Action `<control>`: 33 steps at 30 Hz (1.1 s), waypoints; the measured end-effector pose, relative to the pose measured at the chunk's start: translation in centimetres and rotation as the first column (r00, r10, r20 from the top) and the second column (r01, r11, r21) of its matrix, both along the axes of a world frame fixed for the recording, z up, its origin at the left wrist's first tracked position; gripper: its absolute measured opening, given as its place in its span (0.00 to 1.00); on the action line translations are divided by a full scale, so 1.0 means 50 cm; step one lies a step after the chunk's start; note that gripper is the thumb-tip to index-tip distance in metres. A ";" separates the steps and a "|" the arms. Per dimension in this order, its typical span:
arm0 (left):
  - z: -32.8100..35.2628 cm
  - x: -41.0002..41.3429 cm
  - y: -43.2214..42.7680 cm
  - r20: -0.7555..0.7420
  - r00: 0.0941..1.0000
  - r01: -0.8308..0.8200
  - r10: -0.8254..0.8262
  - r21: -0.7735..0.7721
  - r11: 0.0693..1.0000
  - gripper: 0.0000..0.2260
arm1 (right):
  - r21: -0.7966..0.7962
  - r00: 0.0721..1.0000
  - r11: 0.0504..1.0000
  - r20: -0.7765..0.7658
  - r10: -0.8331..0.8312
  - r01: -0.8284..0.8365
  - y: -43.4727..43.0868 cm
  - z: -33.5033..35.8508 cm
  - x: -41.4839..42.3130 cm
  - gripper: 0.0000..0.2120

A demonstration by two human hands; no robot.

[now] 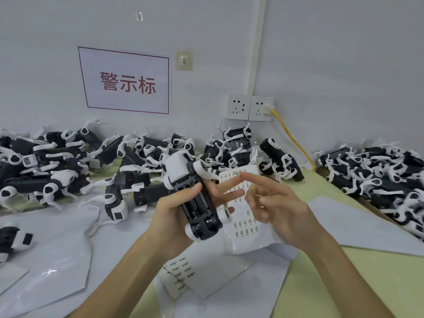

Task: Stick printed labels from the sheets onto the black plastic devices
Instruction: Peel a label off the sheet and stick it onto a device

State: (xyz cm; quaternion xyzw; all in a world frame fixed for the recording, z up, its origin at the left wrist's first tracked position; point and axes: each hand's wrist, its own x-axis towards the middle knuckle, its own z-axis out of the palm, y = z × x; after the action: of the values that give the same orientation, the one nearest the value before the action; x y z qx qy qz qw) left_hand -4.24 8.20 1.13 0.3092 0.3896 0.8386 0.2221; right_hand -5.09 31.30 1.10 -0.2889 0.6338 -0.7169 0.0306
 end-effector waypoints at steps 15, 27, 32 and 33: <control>0.004 -0.006 -0.004 0.026 0.998 -0.064 0.064 -0.001 0.998 0.09 | 0.020 0.964 0.967 -0.084 -0.251 0.253 -0.007 -0.018 -0.014 0.18; -0.009 -0.008 0.007 0.100 0.990 -0.097 0.099 -0.024 0.995 0.11 | 0.029 0.933 0.938 -0.109 -0.342 0.347 -0.016 -0.024 -0.015 0.12; -0.009 -0.009 0.006 0.113 0.989 -0.093 0.095 -0.021 0.995 0.11 | 0.021 0.929 0.933 -0.111 -0.354 0.358 -0.017 -0.021 -0.013 0.12; -0.009 -0.009 0.006 0.110 0.989 -0.094 0.096 -0.022 0.995 0.11 | 0.023 0.928 0.933 -0.119 -0.353 0.358 -0.016 -0.021 -0.013 0.12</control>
State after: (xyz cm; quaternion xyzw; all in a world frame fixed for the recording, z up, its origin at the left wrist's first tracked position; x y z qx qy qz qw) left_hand -4.69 8.50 0.67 0.2415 0.3982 0.8607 0.2057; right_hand -5.73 30.48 0.04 -0.2086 0.6919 -0.6790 -0.1293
